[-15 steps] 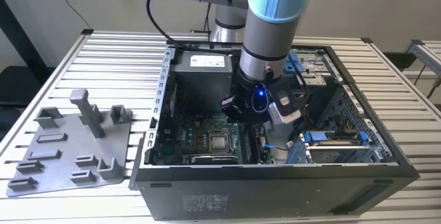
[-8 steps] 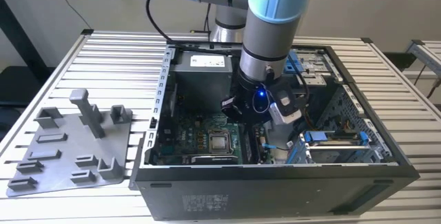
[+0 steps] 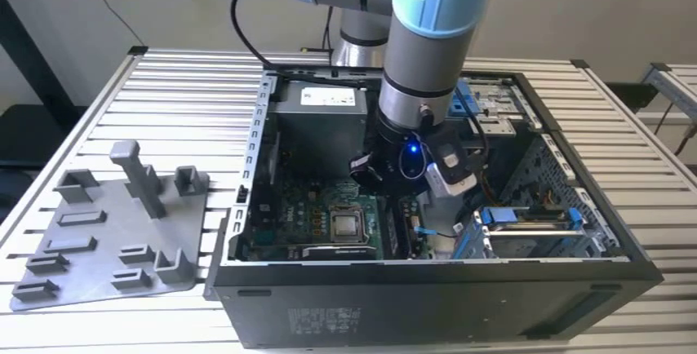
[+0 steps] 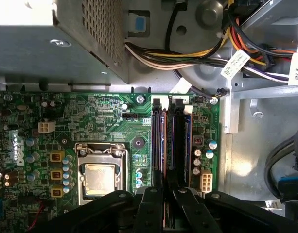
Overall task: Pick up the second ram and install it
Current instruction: 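Insert the second ram into the second slot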
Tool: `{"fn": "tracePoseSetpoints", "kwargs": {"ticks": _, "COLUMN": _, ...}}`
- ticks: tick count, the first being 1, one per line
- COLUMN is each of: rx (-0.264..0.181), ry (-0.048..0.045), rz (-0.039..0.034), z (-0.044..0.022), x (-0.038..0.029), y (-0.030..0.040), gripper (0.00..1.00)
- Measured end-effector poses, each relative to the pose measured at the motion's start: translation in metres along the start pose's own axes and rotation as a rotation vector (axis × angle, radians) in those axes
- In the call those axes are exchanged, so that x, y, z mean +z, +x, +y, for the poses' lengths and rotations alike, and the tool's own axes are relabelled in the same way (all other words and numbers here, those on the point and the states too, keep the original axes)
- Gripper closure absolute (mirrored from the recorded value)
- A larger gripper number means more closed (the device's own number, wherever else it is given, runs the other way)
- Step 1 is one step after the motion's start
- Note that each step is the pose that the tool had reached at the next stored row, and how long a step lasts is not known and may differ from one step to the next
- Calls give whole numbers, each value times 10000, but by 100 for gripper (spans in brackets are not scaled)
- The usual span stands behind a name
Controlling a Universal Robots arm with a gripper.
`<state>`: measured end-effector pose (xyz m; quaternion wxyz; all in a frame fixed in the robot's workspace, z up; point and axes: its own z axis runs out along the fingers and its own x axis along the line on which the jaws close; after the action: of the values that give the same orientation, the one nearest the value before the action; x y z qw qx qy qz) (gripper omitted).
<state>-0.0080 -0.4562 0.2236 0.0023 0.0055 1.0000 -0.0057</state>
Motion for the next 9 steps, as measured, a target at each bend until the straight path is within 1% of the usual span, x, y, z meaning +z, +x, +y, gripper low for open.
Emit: {"fn": "tracePoseSetpoints", "kwargs": {"ticks": 9, "rx": 0, "ry": -3, "rz": 0, "z": -9, "x": 6, "y": -11, "gripper": 86}}
